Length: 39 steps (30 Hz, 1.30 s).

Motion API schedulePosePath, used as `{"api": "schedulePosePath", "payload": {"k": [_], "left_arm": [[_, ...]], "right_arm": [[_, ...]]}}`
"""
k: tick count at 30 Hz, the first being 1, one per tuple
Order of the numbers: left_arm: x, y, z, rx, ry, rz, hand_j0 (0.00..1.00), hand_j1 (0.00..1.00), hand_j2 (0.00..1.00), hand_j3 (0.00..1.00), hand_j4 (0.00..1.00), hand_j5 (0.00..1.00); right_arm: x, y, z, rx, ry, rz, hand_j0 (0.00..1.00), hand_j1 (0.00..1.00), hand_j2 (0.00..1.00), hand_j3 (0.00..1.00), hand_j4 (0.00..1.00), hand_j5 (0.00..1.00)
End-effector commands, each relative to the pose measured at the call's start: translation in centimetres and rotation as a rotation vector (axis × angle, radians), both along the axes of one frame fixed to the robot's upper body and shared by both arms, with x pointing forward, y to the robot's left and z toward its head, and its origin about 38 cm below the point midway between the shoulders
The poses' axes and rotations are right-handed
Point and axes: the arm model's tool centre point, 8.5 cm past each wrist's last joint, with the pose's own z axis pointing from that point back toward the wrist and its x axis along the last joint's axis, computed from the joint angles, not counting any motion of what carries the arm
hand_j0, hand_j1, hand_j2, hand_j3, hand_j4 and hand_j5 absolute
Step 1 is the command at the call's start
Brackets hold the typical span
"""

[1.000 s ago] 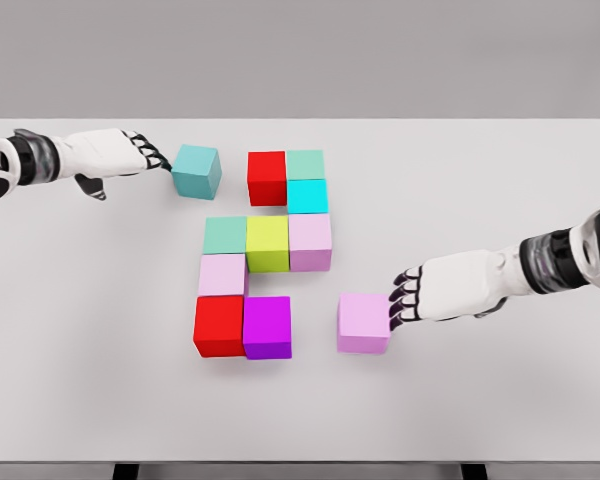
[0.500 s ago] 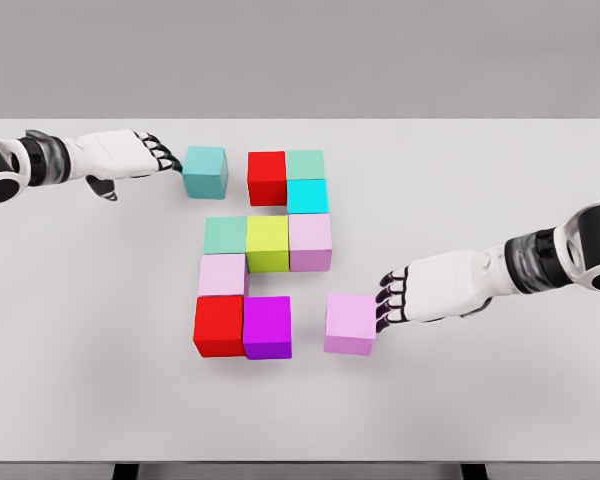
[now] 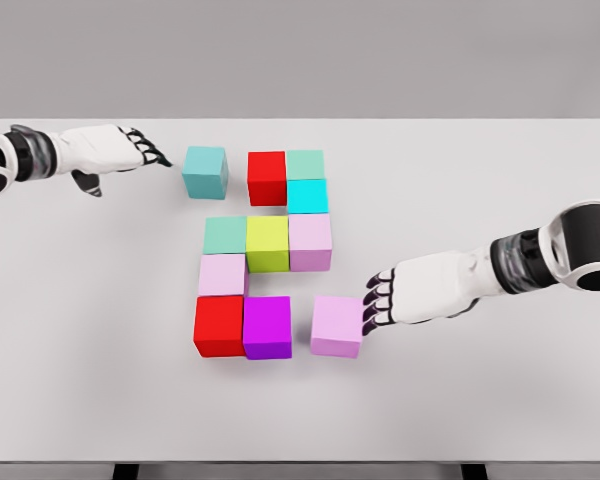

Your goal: Assemble the squares on the desktop into the number 2

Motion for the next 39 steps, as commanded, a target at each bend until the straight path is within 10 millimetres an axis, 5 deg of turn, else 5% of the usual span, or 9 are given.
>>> {"api": "schedulePosePath", "payload": {"k": [1, 16, 39], "left_arm": [[0.1, 0.5, -0.1, -0.002, 0.003, 0.019, 1.00, 1.00, 1.00, 1.00, 1.00, 1.00], [0.9, -3.1, -0.4, -0.033, 0.005, -0.027, 1.00, 1.00, 1.00, 1.00, 1.00, 1.00], [0.7, -2.8, -0.5, -0.037, 0.008, -0.028, 1.00, 1.00, 1.00, 1.00, 1.00, 1.00]], "right_arm": [[0.0, 0.3, 0.0, 0.007, 0.002, 0.003, 1.00, 1.00, 1.00, 1.00, 1.00, 1.00], [0.2, 1.0, 0.3, 0.018, -0.008, 0.015, 0.99, 0.99, 0.99, 0.99, 0.99, 0.99], [0.5, 1.9, 0.5, 0.028, -0.027, 0.029, 1.00, 1.00, 1.00, 1.00, 1.00, 1.00]]}}
